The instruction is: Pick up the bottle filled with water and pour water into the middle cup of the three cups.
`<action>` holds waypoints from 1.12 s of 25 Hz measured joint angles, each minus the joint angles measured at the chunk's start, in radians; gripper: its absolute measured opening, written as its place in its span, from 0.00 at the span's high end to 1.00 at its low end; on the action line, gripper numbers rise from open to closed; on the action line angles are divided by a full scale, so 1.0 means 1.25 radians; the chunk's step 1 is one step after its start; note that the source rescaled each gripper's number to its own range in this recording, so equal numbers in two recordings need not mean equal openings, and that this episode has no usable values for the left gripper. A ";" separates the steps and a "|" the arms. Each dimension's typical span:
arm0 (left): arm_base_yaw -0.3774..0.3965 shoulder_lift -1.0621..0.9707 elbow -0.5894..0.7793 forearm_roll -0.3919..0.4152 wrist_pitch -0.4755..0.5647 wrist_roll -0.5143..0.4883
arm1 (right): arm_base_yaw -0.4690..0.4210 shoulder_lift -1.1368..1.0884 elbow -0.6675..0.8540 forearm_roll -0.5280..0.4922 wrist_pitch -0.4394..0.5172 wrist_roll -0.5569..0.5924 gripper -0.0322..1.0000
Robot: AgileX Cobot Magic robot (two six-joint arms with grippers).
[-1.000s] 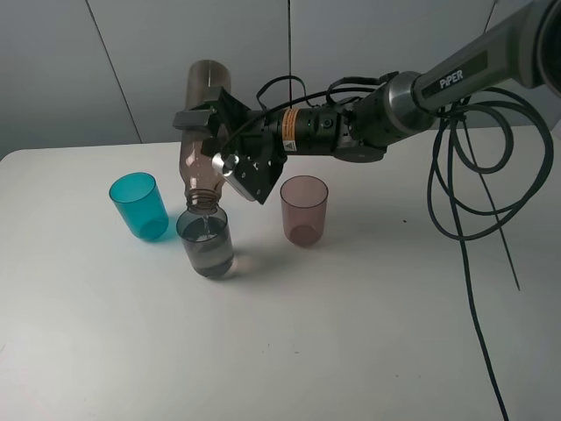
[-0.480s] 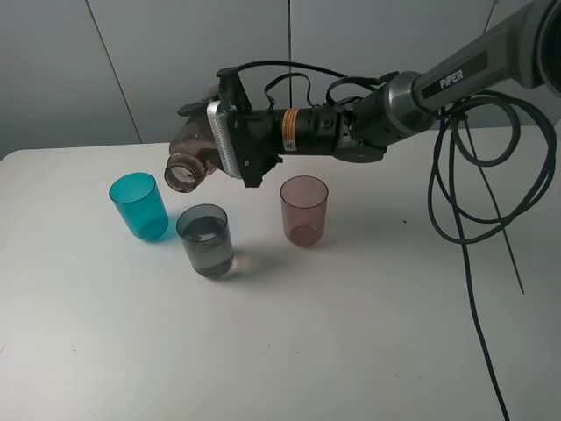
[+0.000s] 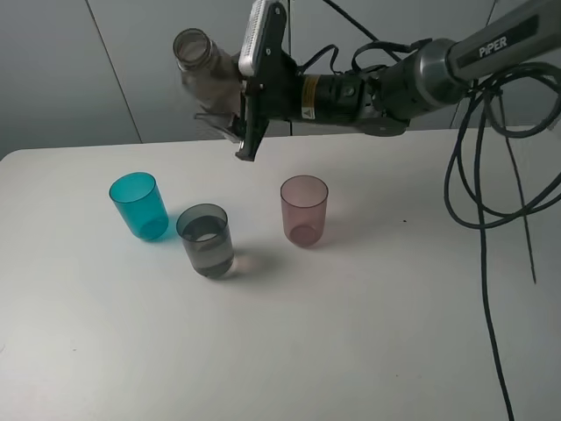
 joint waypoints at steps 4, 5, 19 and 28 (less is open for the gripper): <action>0.000 0.000 0.000 0.000 0.000 0.001 | -0.067 -0.029 0.000 -0.009 0.002 0.201 0.97; 0.000 0.000 0.000 0.000 0.000 0.001 | -0.086 -0.035 0.000 -0.014 0.002 0.241 0.97; 0.000 0.000 0.000 0.000 0.000 0.001 | -0.308 -0.103 0.227 0.069 0.046 0.318 0.97; 0.000 0.000 0.000 0.000 0.000 0.001 | -0.332 -0.063 0.277 0.268 0.050 0.188 0.97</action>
